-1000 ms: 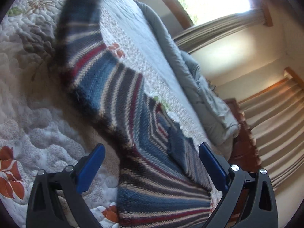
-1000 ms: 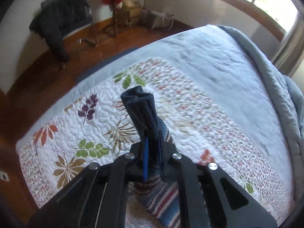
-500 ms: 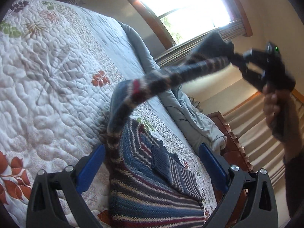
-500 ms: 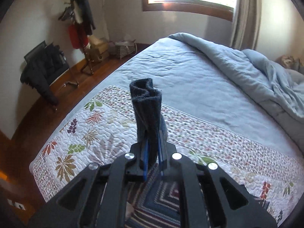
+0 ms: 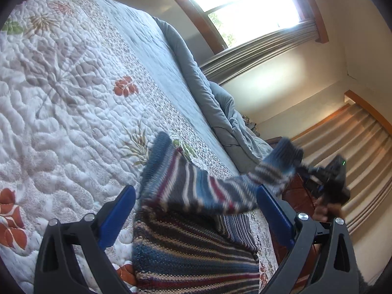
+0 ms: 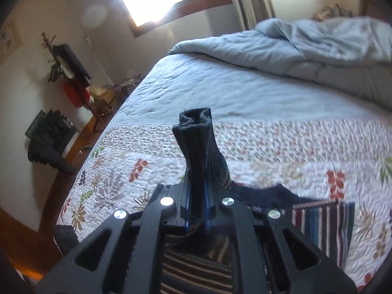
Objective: Fold small clothes
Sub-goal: 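Fold the lifted sleeve across the sweater body with the right gripper and release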
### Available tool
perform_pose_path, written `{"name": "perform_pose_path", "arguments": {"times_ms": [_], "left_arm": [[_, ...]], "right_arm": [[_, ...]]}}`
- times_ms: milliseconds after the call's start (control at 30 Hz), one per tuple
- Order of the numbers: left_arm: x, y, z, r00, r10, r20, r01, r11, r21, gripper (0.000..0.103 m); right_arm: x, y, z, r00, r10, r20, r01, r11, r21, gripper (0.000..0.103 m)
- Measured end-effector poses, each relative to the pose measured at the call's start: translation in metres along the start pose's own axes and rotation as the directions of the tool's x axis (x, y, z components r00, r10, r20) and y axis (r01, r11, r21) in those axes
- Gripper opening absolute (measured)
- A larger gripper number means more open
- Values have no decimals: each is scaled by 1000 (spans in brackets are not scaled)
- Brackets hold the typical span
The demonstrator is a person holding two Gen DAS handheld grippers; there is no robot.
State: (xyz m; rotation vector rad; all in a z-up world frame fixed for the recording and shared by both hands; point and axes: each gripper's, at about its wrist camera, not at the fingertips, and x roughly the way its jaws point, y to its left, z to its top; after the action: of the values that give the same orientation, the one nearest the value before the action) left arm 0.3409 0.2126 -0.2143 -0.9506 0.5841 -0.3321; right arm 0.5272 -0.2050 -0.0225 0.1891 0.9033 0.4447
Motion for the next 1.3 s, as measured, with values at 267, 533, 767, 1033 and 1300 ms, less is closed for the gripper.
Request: {"name": "perform_pose_path", "arguments": {"times_ms": [267,533,767,1033,1300], "left_arm": [[27,-16,-6,996,-6,-93,6,1000,3,99],[80,-58,1,972,62,-227,-31,990,140,99],[114,-78,-3,937,150,-315,-73,967,245,99],[135,-56,-2,913,200,-355,-139,972,190,99],[127,-48,7,921,201,-334,-156,975,157,99]], "right_arm": [[19,-121,-85,999,35,-24,-28,969,246,8],[34,-183,-145,987,159,-24,-134,893,429,13],[18,-214,-178,973,224,-60,-161,838,521,36],[16,-234,-127,970,225,-89,-152,855,496,59],[67,-232,-119,933,291,-211,-157,859,487,57]]}}
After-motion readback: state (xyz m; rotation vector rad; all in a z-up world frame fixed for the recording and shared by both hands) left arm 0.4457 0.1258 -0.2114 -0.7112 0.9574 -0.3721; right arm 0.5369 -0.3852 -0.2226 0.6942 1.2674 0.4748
